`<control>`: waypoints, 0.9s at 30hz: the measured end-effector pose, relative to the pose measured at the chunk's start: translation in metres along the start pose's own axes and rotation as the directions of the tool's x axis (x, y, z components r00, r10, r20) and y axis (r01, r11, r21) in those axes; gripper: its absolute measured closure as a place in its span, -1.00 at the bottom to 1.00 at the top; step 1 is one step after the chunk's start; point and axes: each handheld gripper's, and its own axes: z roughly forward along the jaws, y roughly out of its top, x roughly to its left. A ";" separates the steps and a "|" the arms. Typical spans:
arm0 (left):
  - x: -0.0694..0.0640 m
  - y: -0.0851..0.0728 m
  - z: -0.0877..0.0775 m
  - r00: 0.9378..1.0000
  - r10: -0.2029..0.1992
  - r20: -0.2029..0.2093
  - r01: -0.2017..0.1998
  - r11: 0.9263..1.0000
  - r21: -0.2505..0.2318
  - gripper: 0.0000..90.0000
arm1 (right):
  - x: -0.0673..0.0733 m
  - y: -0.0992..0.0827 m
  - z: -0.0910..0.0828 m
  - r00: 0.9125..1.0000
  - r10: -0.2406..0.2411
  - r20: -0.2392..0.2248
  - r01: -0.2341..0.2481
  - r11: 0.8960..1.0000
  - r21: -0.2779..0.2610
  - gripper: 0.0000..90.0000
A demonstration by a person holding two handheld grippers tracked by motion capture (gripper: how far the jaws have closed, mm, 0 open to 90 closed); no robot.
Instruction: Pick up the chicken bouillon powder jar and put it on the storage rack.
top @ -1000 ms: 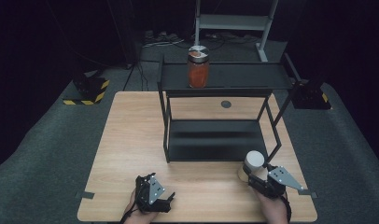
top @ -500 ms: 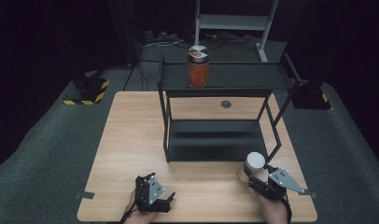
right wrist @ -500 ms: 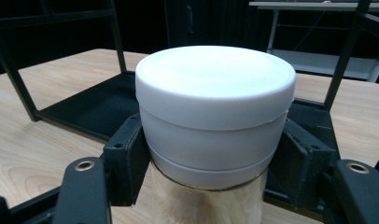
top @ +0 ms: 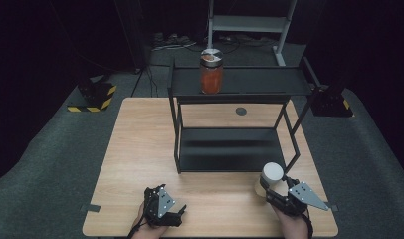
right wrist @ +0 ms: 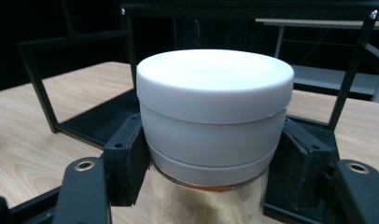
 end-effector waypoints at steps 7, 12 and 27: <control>0.000 -0.001 0.000 1.000 0.000 0.005 0.000 1.000 -0.004 -0.98 | 0.007 0.009 -0.005 1.000 -0.012 -0.028 0.011 0.999 -0.038 -0.24; 0.001 -0.001 0.000 1.000 0.001 0.008 -0.001 1.000 -0.003 -0.98 | 0.013 0.017 -0.007 0.999 -0.019 -0.043 0.016 0.999 -0.051 -0.24; 0.001 -0.002 -0.001 1.000 0.019 0.016 -0.019 1.000 -0.010 -0.98 | 0.009 0.060 -0.013 0.994 -0.018 -0.107 0.010 0.997 -0.079 -0.24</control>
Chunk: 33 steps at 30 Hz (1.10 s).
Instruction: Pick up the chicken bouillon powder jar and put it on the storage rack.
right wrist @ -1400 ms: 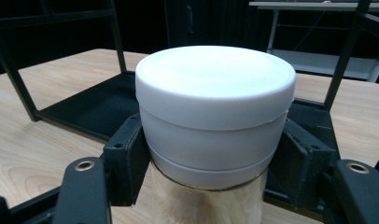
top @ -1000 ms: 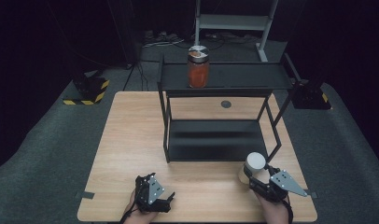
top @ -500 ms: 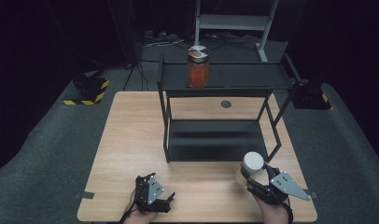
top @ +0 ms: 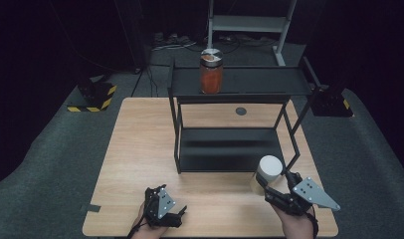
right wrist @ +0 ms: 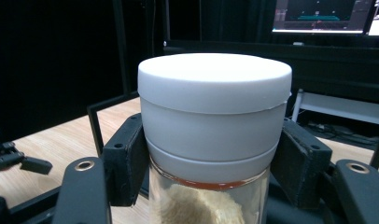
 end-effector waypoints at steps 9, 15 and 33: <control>0.003 -0.001 0.000 1.000 0.000 0.014 0.000 1.000 -0.005 -0.98 | -0.002 0.037 0.009 1.000 -0.011 -0.010 0.011 1.000 -0.027 -0.24; 0.004 -0.001 0.000 1.000 -0.001 0.018 0.001 1.000 -0.006 -0.98 | -0.007 0.055 0.019 1.000 -0.021 -0.013 0.020 0.999 -0.038 -0.24; 0.006 -0.003 -0.001 1.000 -0.009 0.027 0.009 1.000 -0.014 -0.98 | -0.016 0.101 0.042 0.999 -0.040 -0.002 0.039 0.998 -0.051 -0.24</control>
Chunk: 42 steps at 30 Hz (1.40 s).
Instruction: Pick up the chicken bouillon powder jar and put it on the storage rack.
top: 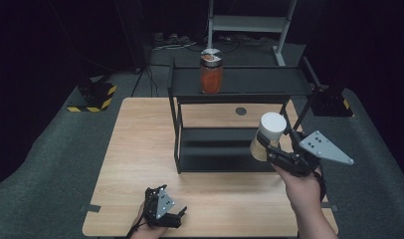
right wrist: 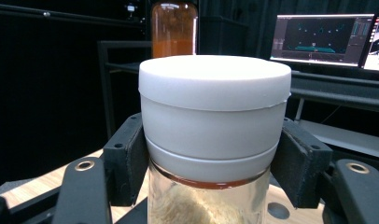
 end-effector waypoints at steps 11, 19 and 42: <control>0.001 -0.001 0.000 1.000 -0.007 0.005 0.007 1.000 -0.005 -0.98 | -0.005 0.023 0.013 1.000 -0.004 0.014 0.004 1.000 -0.017 -0.24; 0.002 -0.001 -0.001 1.000 -0.009 0.007 0.009 1.000 -0.007 -0.98 | -0.014 0.042 0.020 0.999 0.017 0.028 -0.016 0.999 -0.046 -0.24; 0.004 -0.003 -0.001 1.000 -0.017 0.016 0.017 1.000 -0.015 -0.98 | -0.024 0.084 0.058 0.996 -0.004 0.087 0.011 0.997 -0.081 -0.24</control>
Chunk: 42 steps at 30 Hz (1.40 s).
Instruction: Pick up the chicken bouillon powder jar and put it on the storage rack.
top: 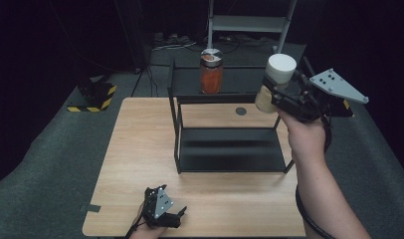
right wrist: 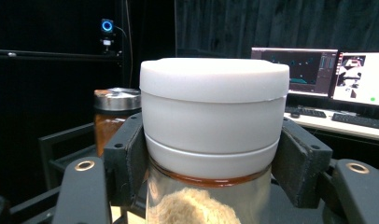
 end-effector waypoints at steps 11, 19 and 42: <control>0.000 -0.001 -0.001 1.000 -0.005 0.001 0.005 1.000 -0.008 -0.98 | -0.003 0.005 0.029 0.999 0.020 0.041 -0.021 1.000 0.021 -0.24; 0.001 -0.002 -0.001 1.000 -0.008 0.004 0.008 1.000 -0.010 -0.98 | -0.006 0.006 0.048 0.998 0.024 0.061 -0.026 0.999 0.032 -0.24; 0.002 -0.003 -0.001 1.000 -0.013 0.007 0.013 1.000 -0.016 -0.98 | -0.011 -0.006 0.071 0.997 0.029 0.074 -0.032 0.999 0.028 -0.24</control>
